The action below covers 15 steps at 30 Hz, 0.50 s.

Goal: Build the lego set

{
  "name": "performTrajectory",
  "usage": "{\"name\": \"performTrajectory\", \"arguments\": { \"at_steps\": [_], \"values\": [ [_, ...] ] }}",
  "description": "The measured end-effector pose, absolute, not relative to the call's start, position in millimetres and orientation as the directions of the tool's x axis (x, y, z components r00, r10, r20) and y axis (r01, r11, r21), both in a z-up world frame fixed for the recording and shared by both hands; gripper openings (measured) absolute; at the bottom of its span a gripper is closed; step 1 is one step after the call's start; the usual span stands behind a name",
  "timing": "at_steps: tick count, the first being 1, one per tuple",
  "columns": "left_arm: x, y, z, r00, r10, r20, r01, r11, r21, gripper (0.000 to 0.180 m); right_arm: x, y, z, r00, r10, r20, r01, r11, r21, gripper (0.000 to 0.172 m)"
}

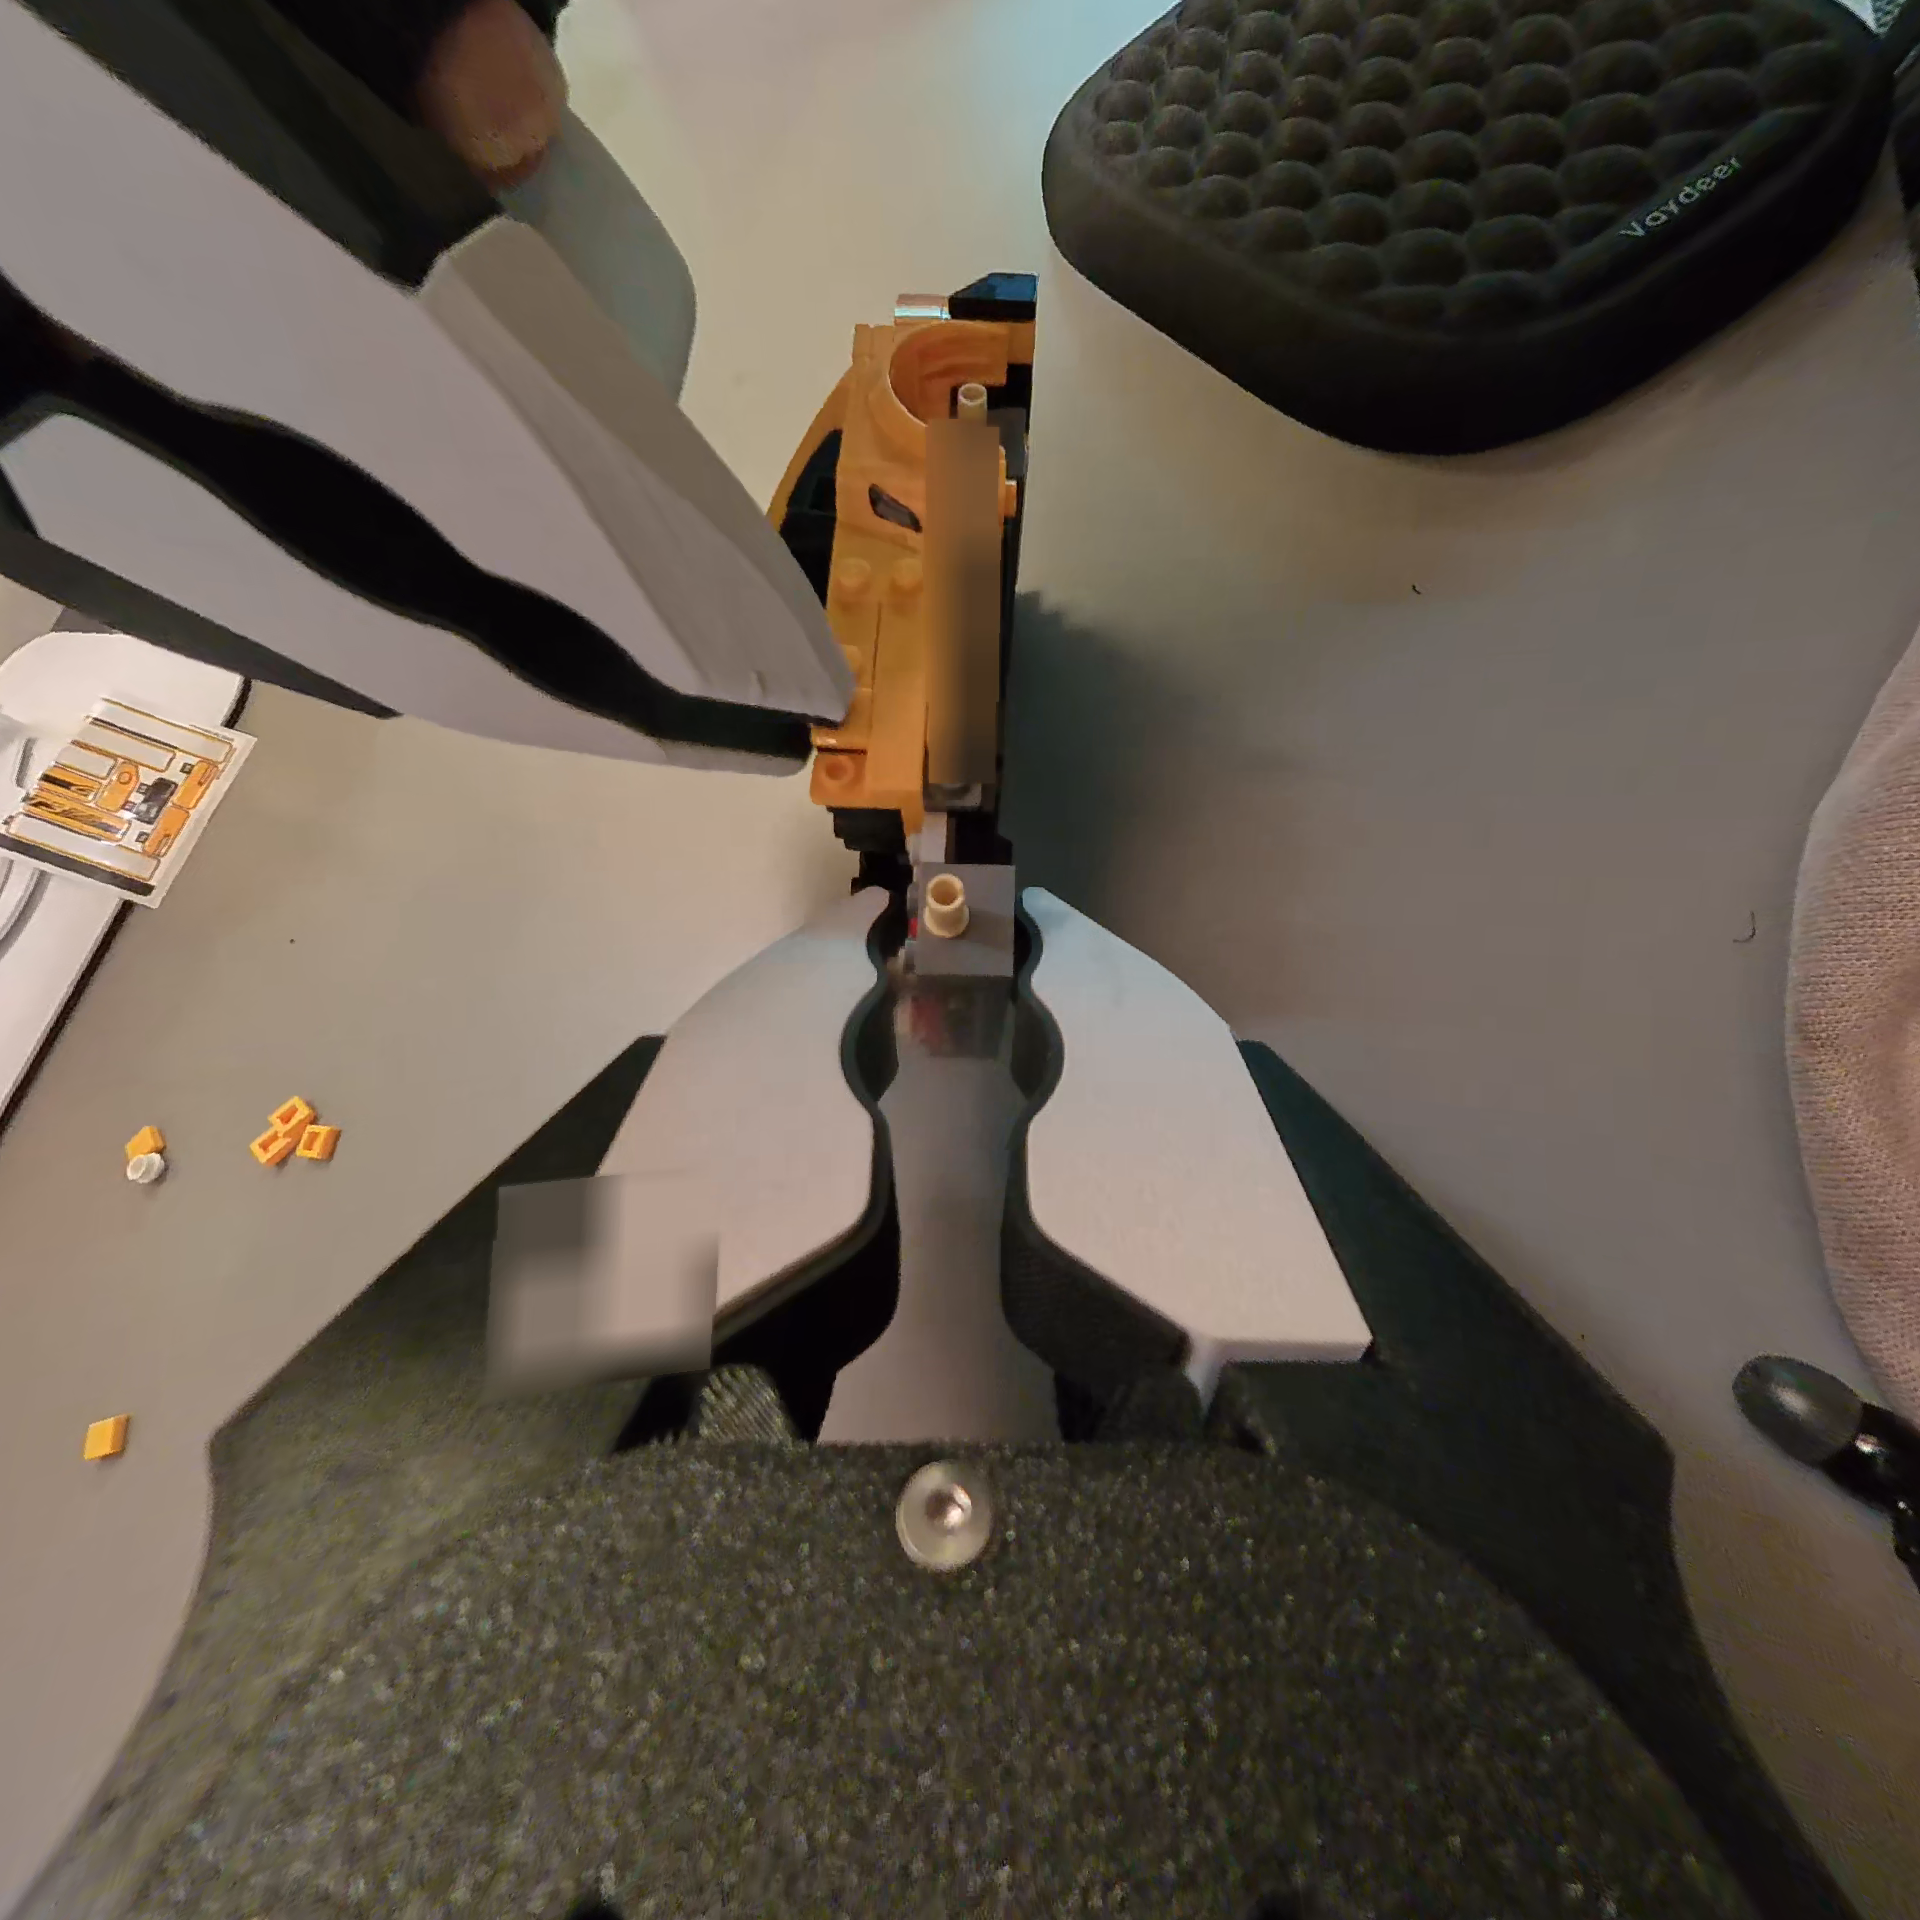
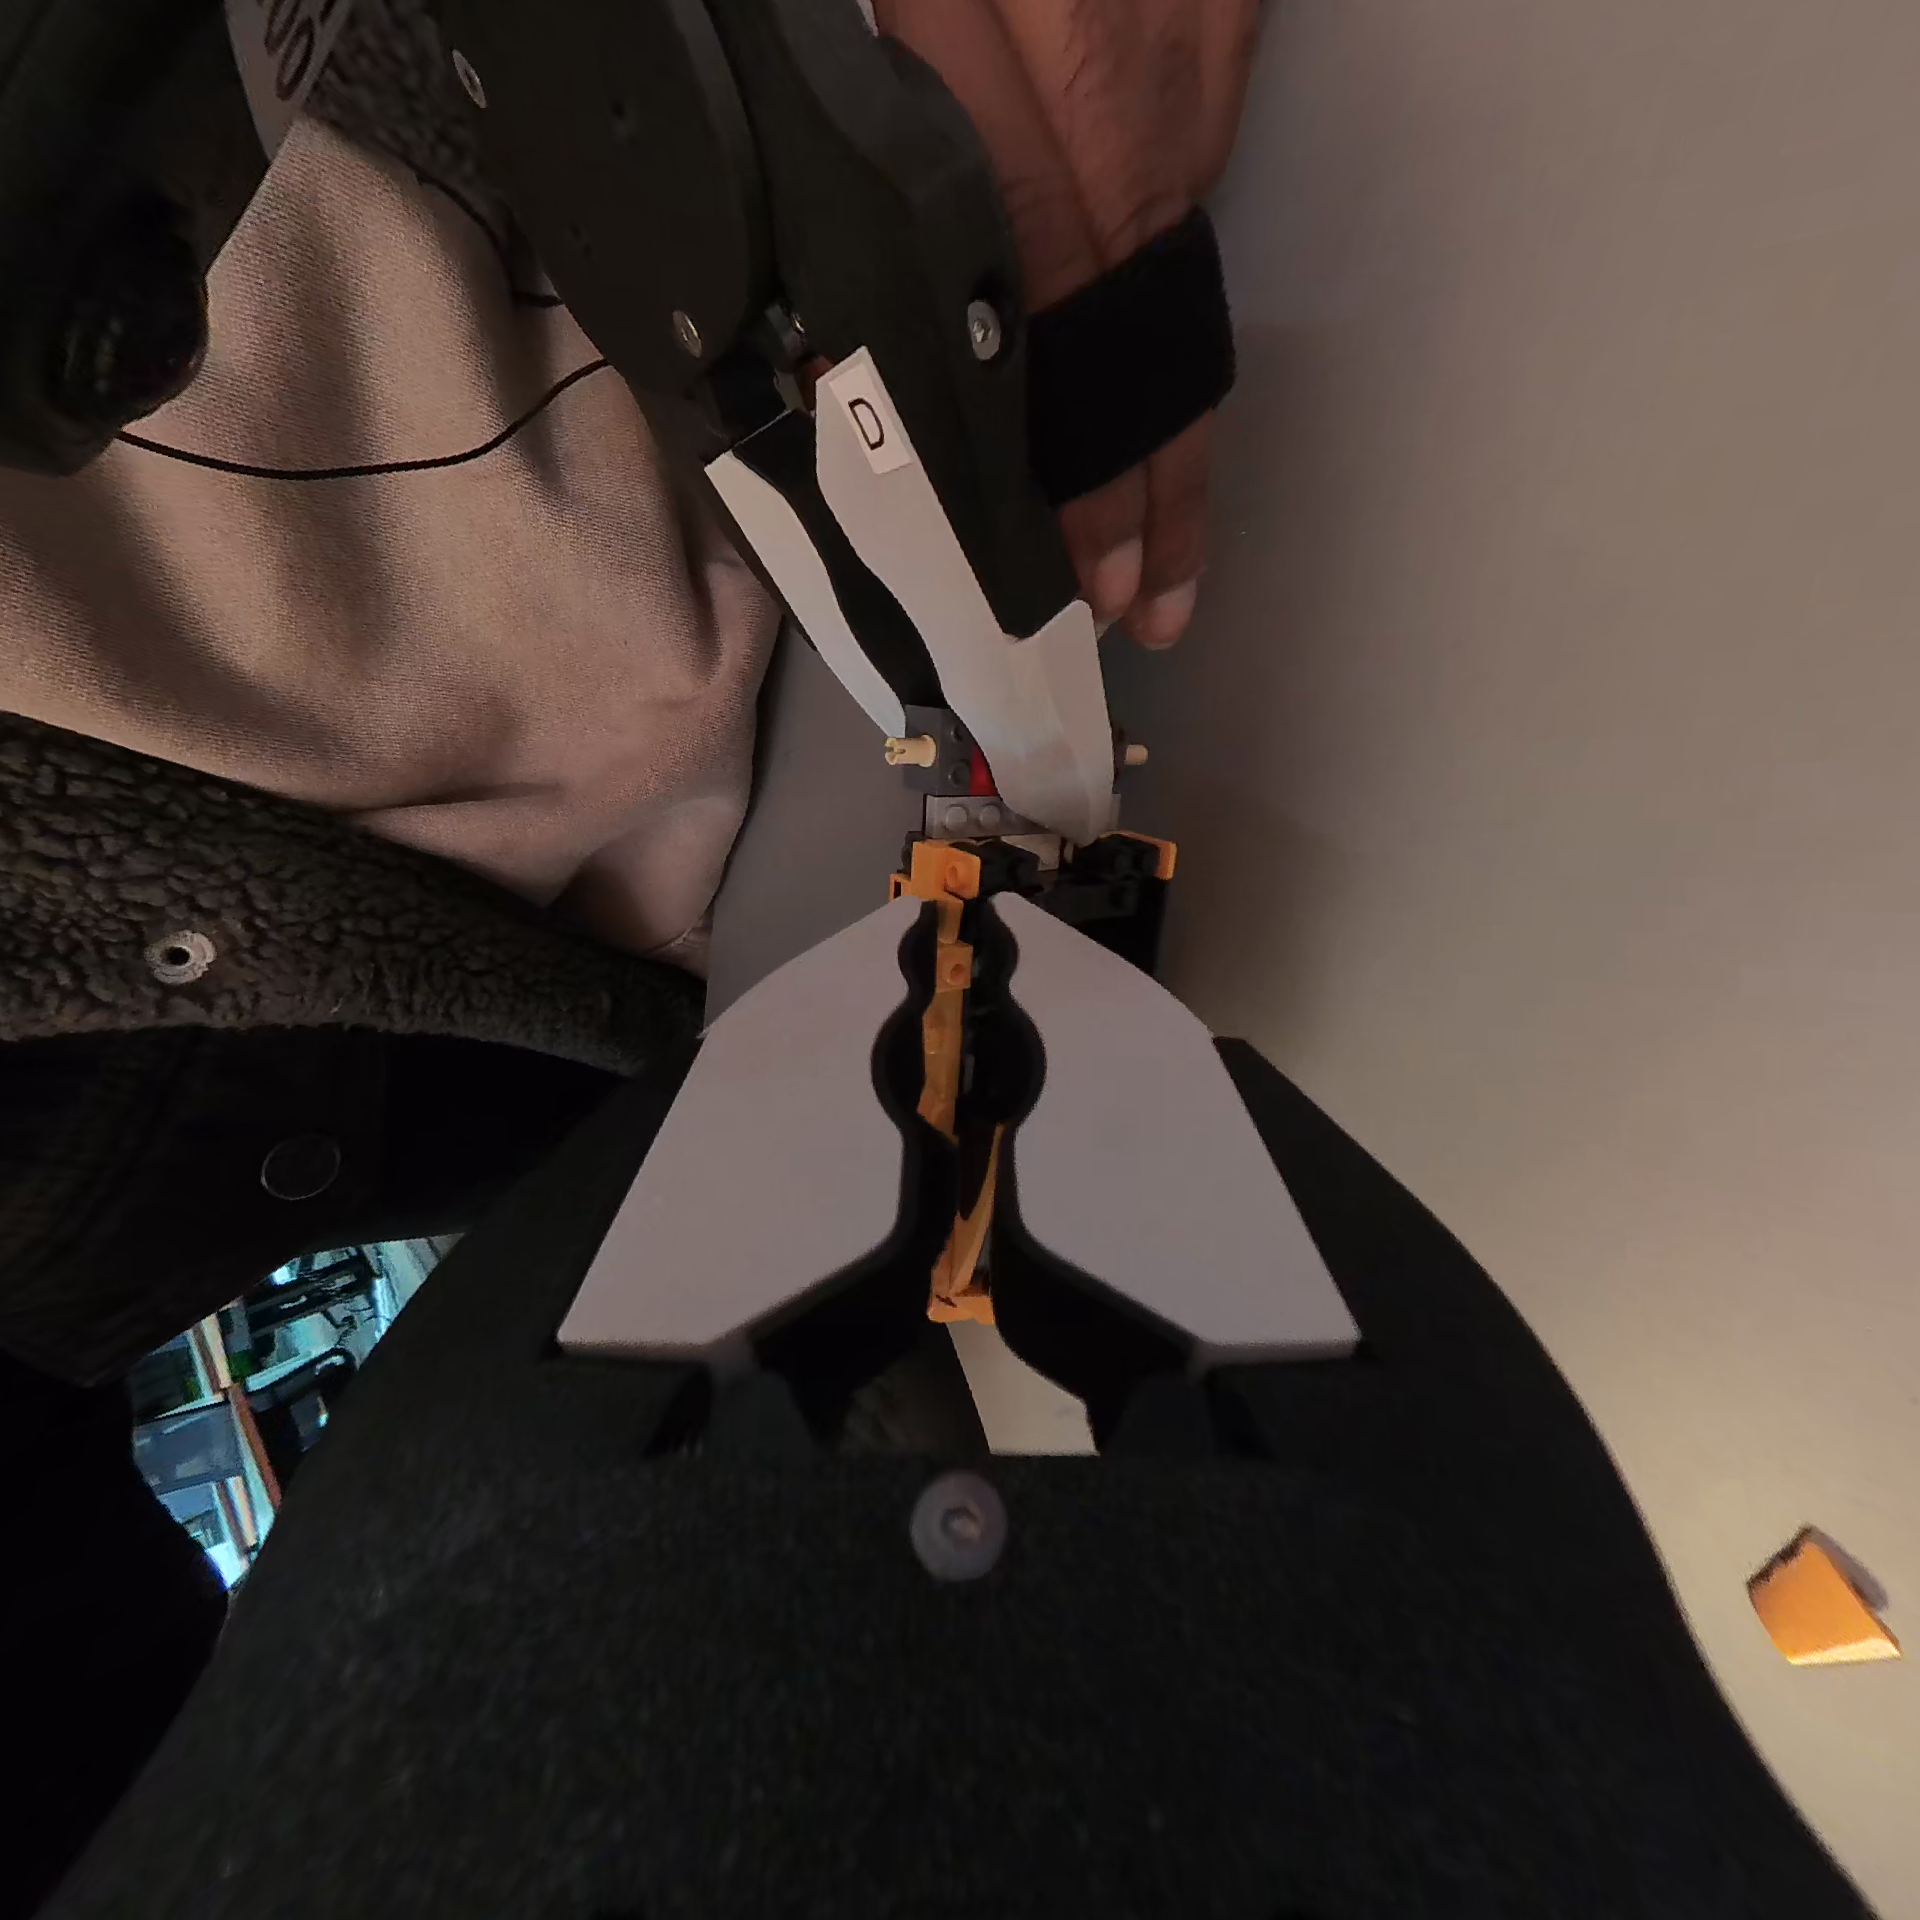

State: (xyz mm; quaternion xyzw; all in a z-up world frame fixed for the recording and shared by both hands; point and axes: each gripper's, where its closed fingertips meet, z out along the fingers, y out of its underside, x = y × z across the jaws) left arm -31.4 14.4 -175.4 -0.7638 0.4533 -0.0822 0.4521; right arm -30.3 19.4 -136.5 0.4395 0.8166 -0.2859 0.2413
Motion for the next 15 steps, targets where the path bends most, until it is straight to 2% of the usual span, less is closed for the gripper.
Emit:
{"name": "performTrajectory", "arguments": {
  "at_steps": [15],
  "values": [
    [-28.2, 9.3, -183.0, 0.543, -0.785, -0.299, -0.657, -0.174, -0.734, 0.017, -27.7, 13.5, -141.8, -0.496, 0.536, -0.684, 0.851, 0.458, -0.258, 0.004]
  ]
}}
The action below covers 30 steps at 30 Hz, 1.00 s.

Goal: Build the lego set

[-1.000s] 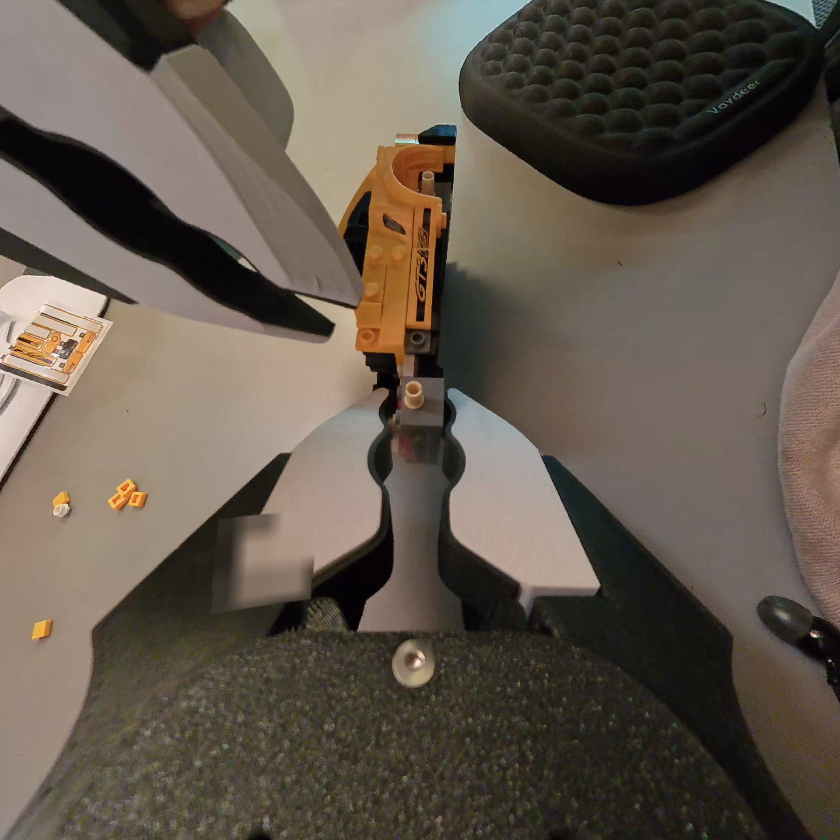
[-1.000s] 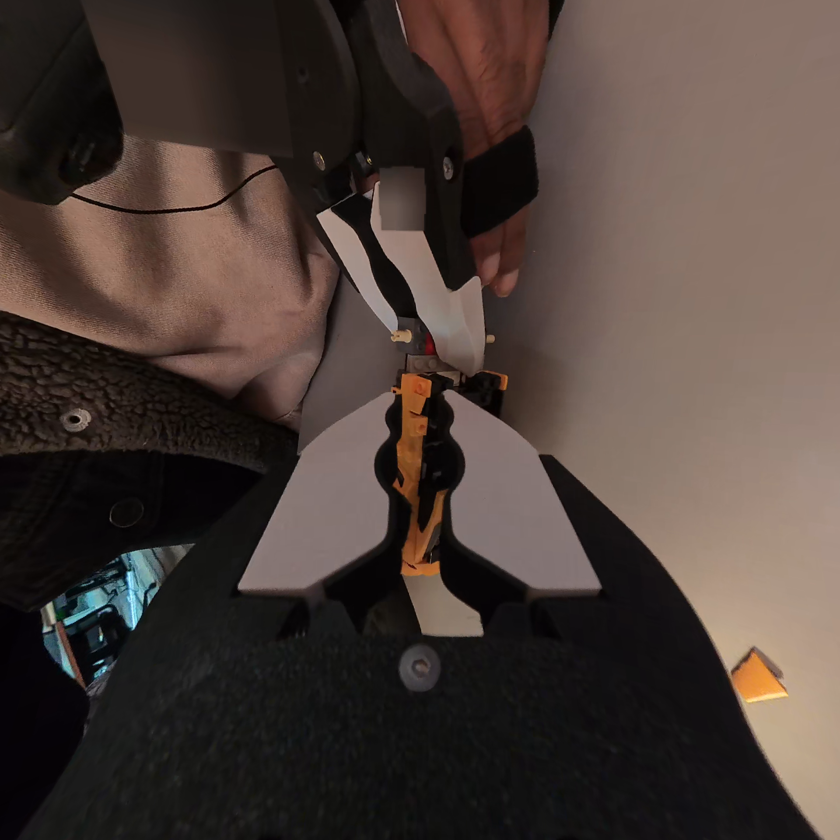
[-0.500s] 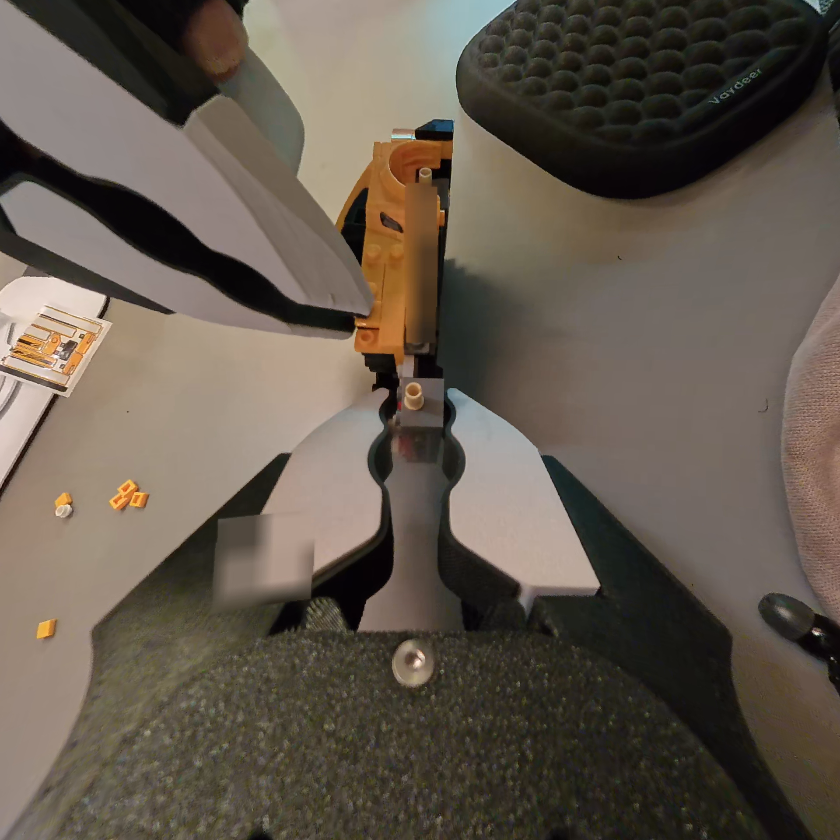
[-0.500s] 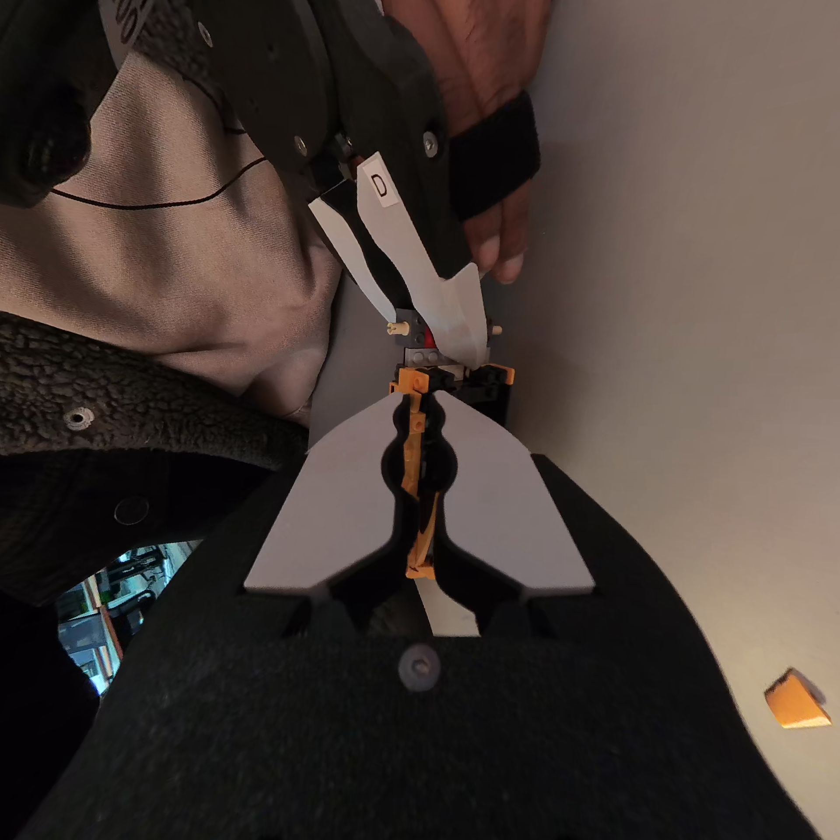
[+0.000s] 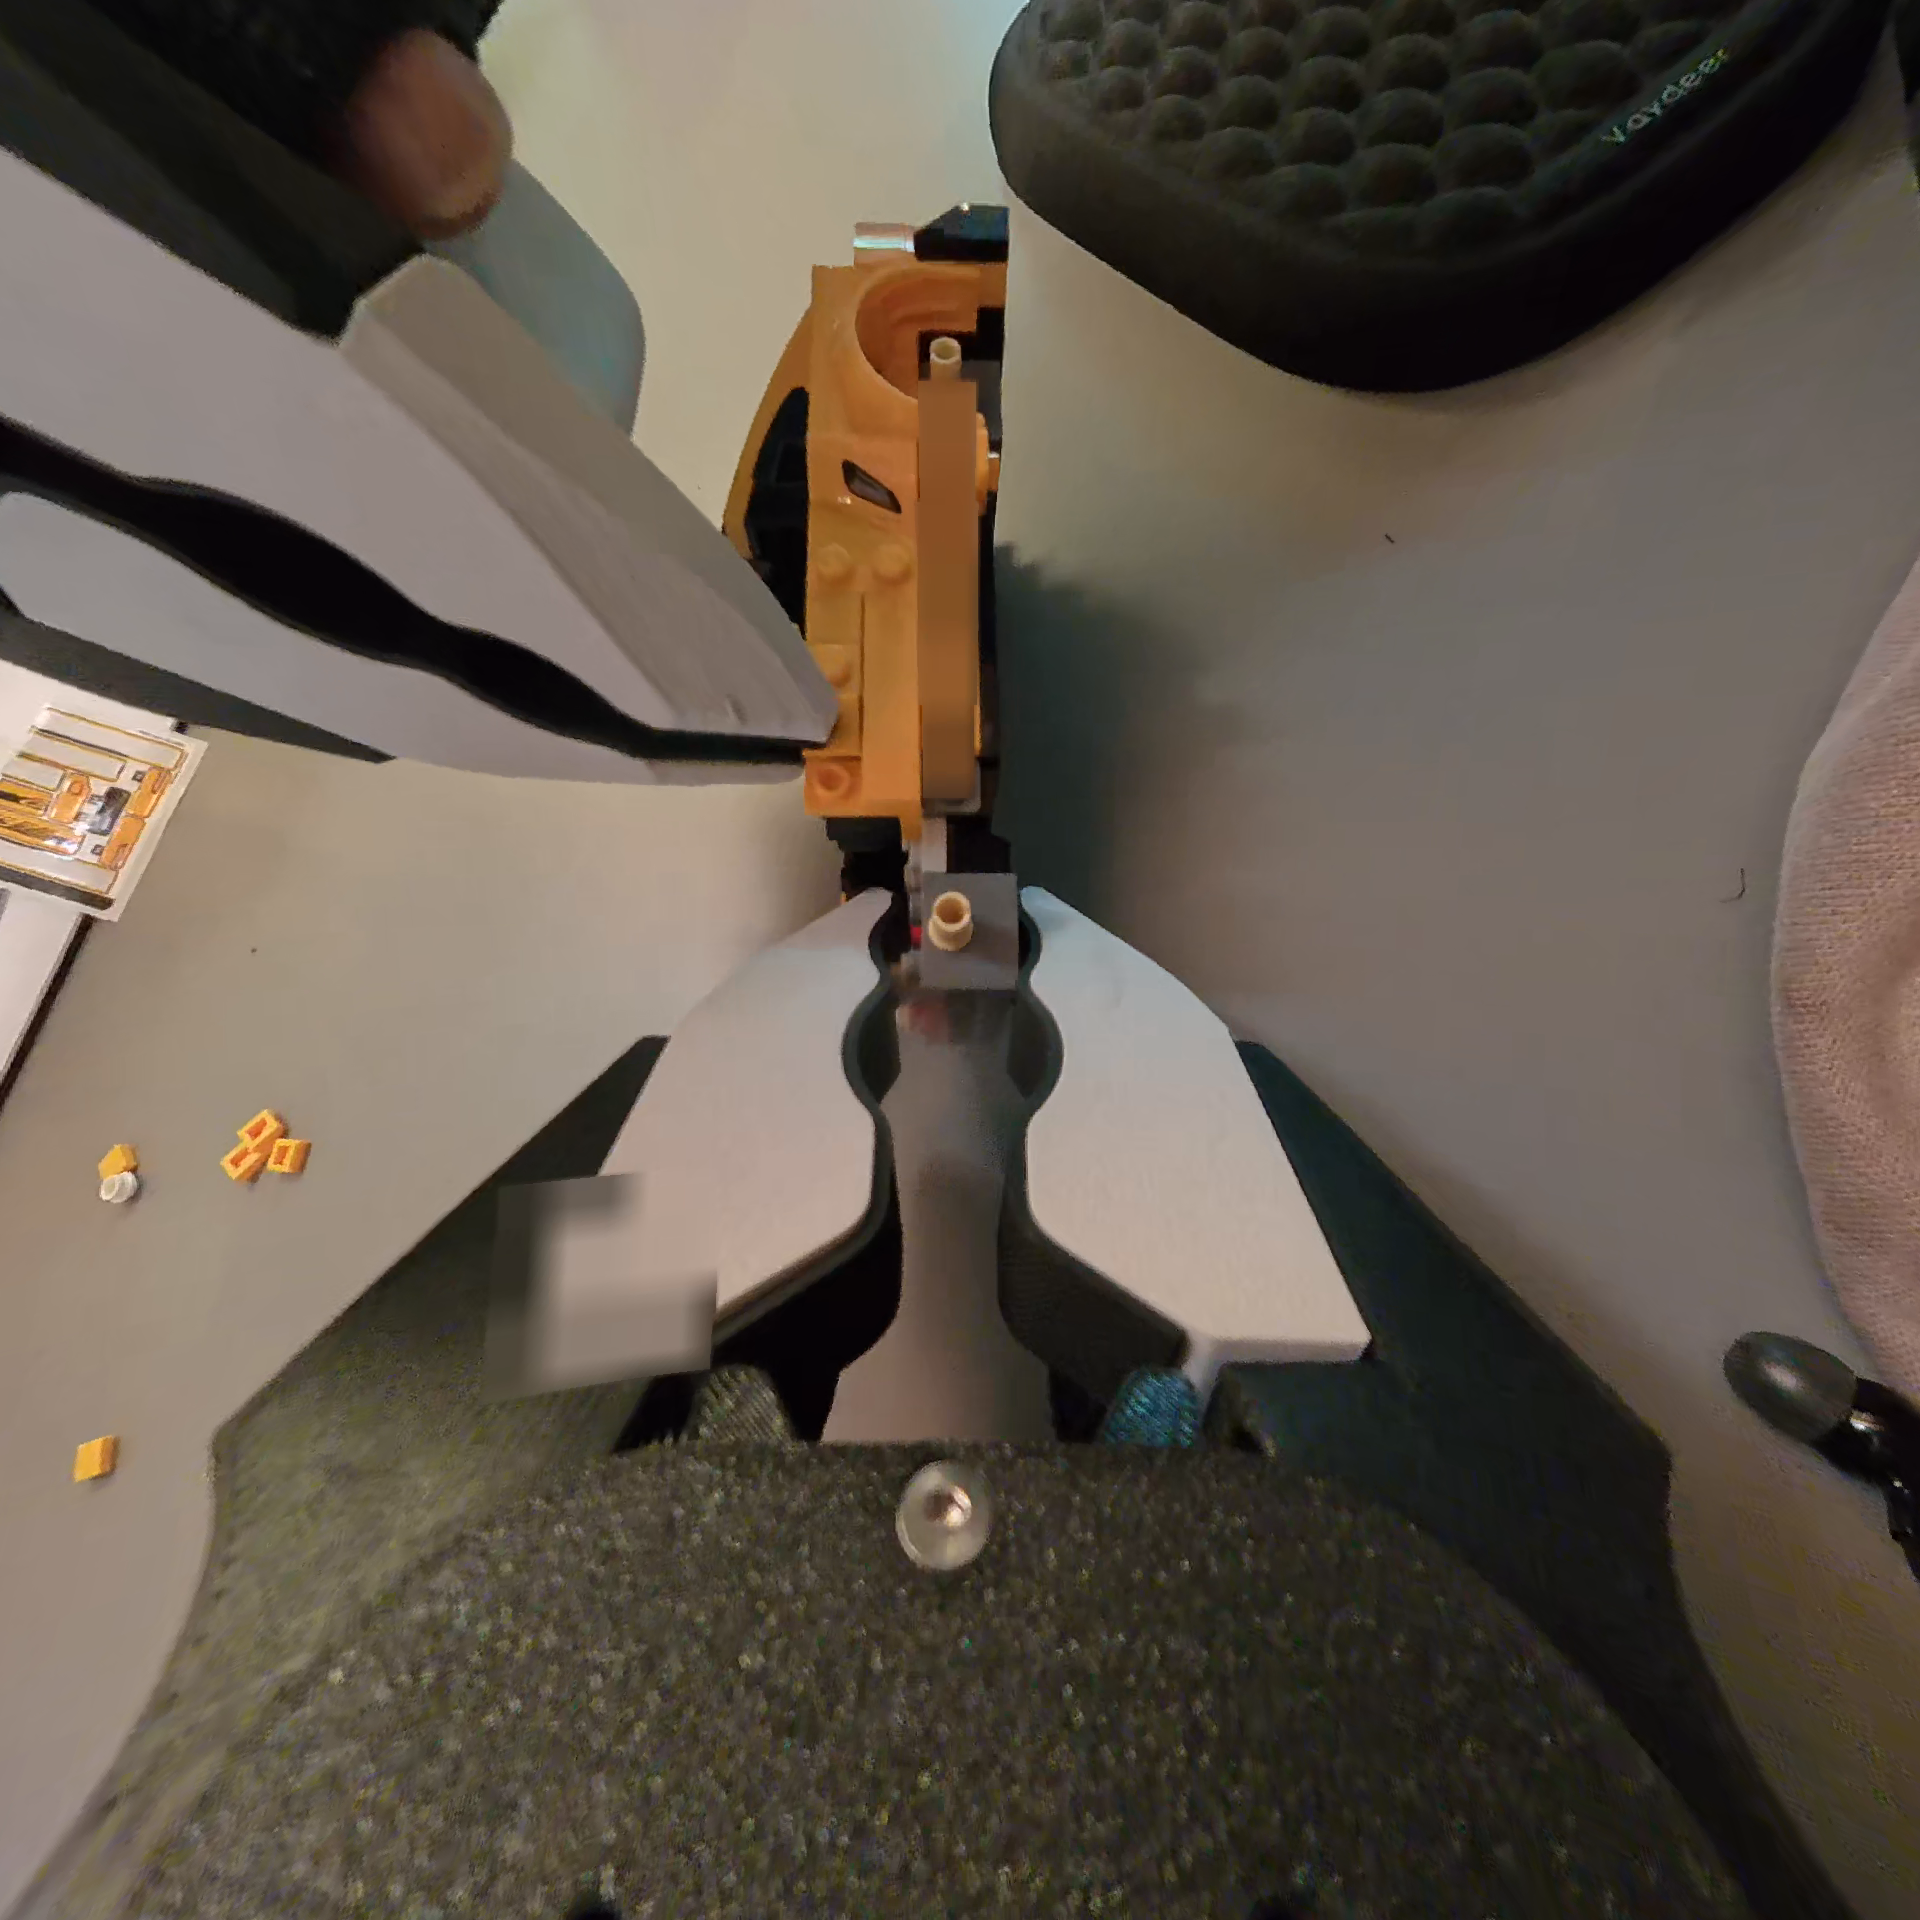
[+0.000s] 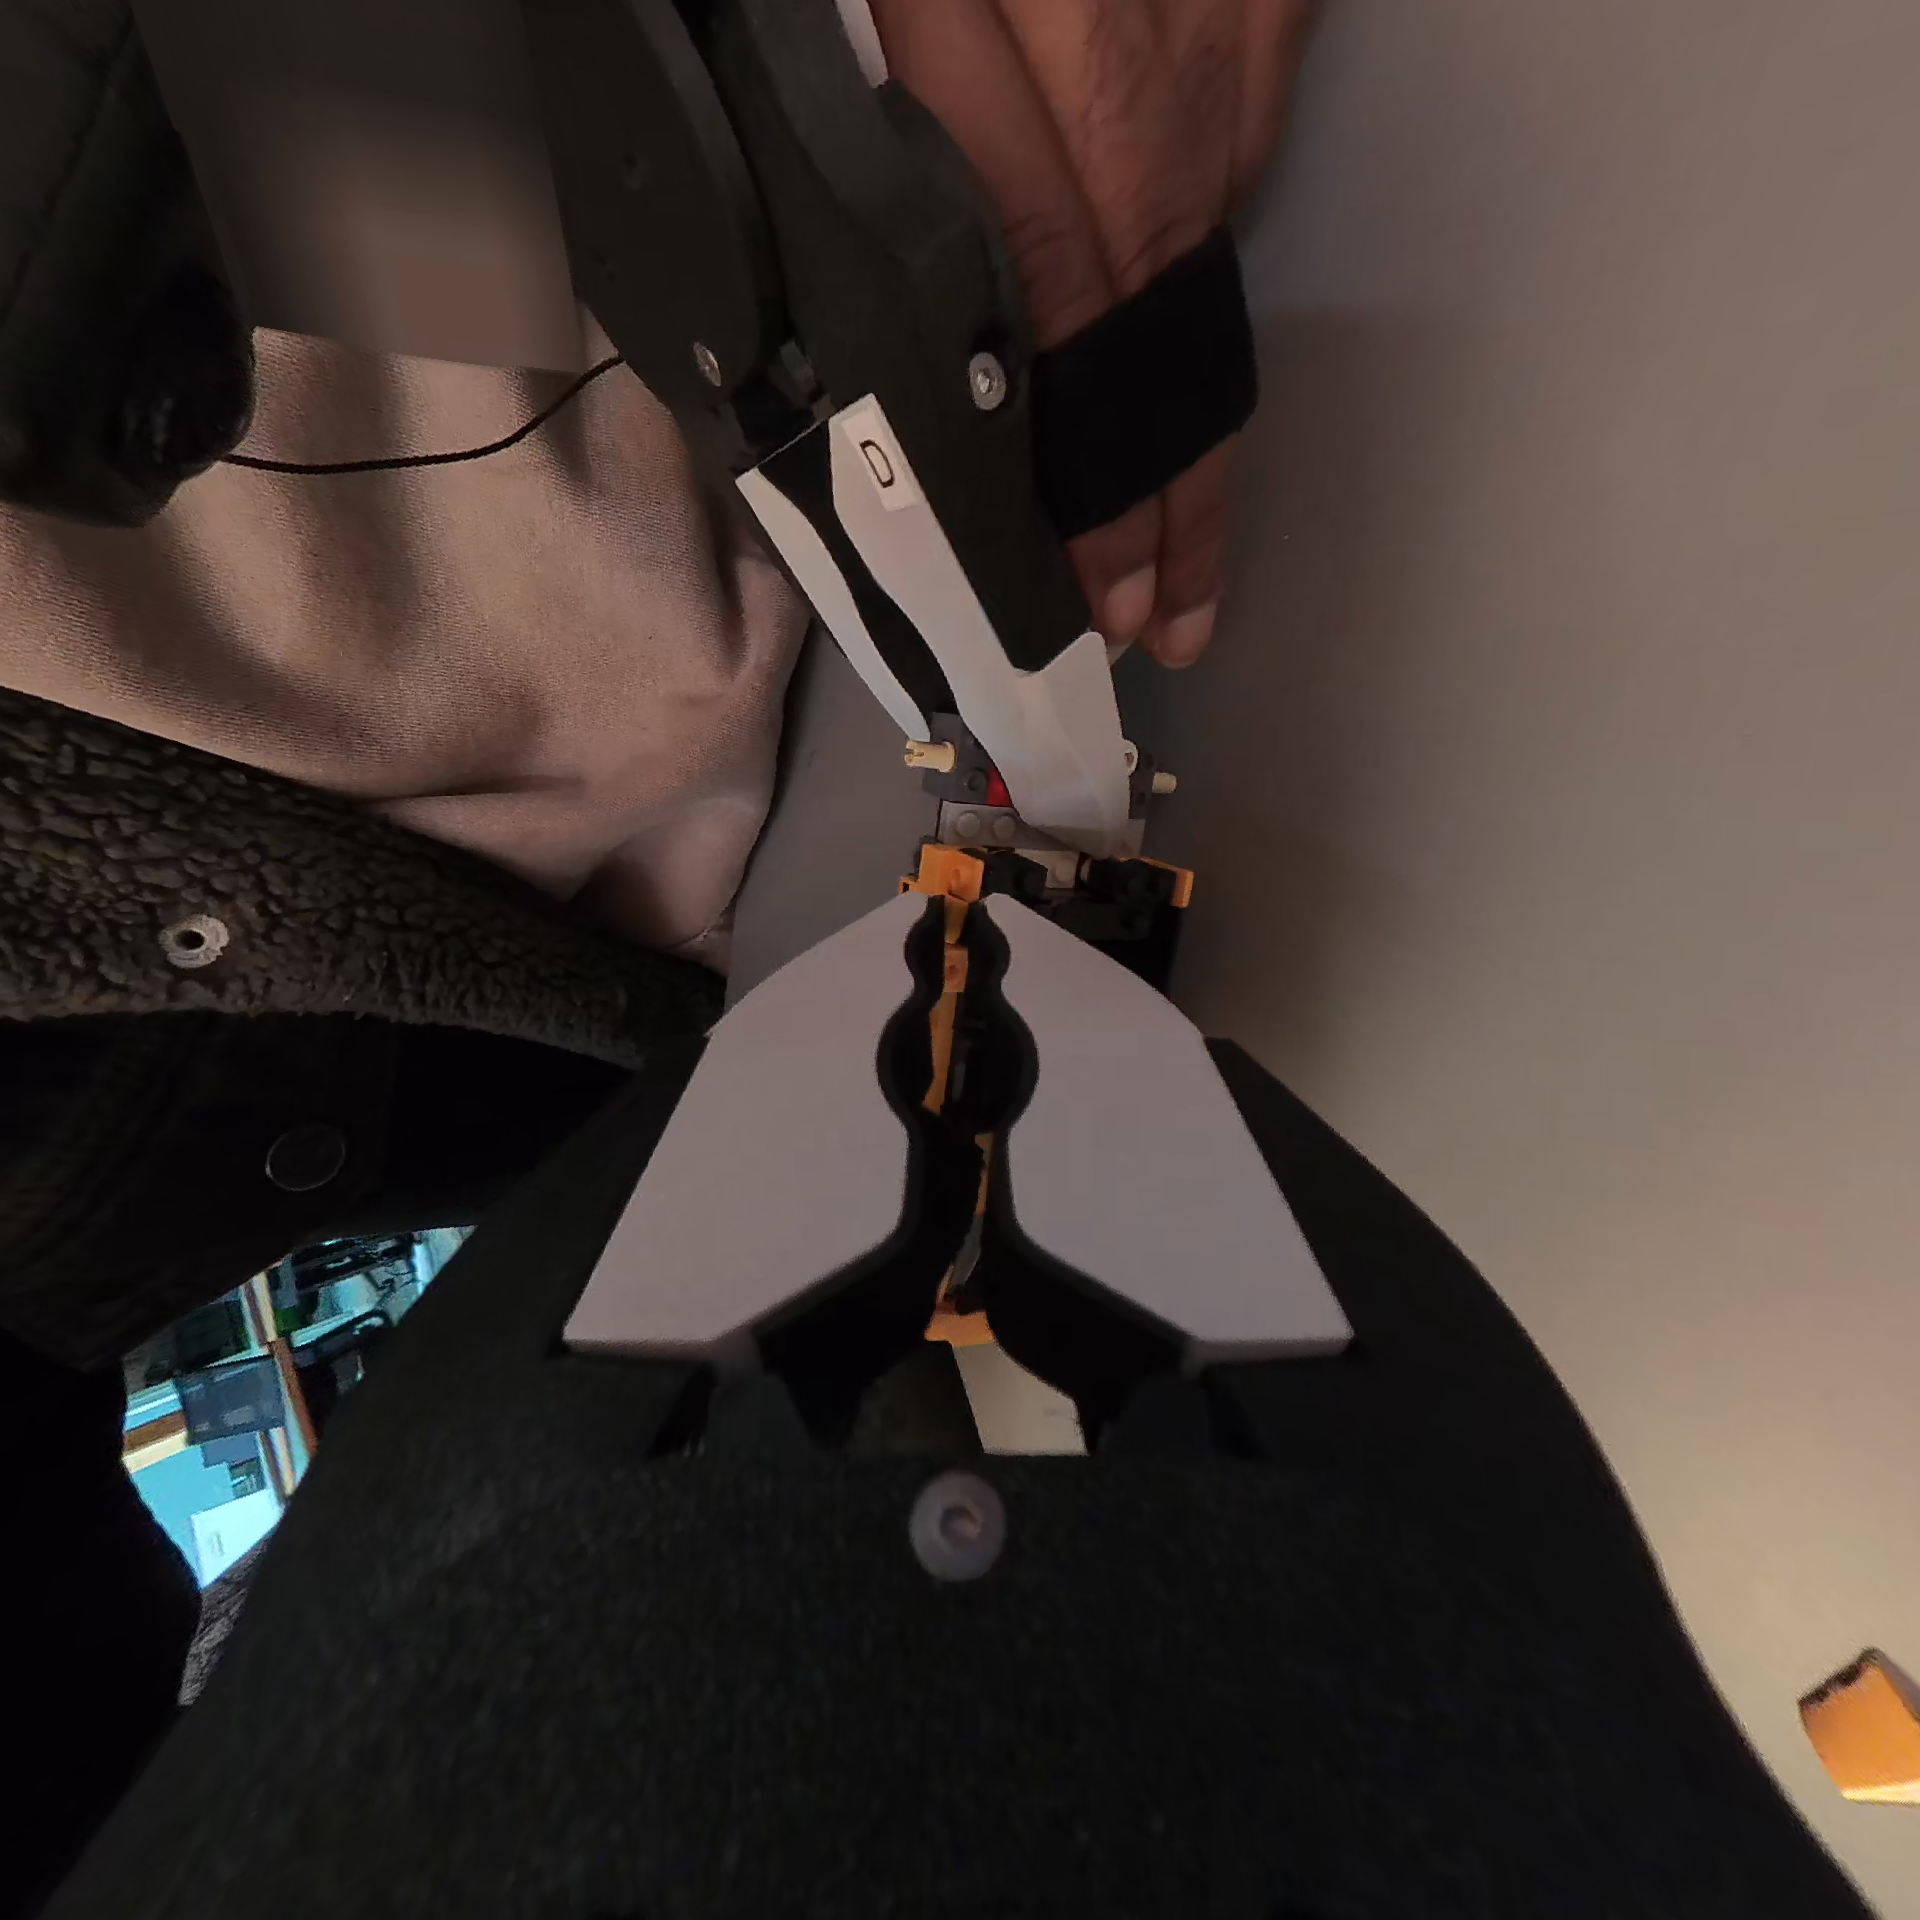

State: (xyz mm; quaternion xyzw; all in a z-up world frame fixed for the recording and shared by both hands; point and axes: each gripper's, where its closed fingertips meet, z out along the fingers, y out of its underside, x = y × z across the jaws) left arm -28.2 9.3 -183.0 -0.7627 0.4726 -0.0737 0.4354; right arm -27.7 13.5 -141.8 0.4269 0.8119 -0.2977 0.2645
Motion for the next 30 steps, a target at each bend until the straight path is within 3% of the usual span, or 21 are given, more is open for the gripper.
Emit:
{"name": "performTrajectory", "arguments": {
  "at_steps": [30],
  "values": [
    [-27.2, 7.5, -182.3, 0.544, -0.795, -0.267, -0.641, -0.189, -0.744, 0.017, -24.5, 13.3, -144.3, -0.511, 0.527, -0.679, 0.835, 0.493, -0.246, 0.007]
  ]
}}
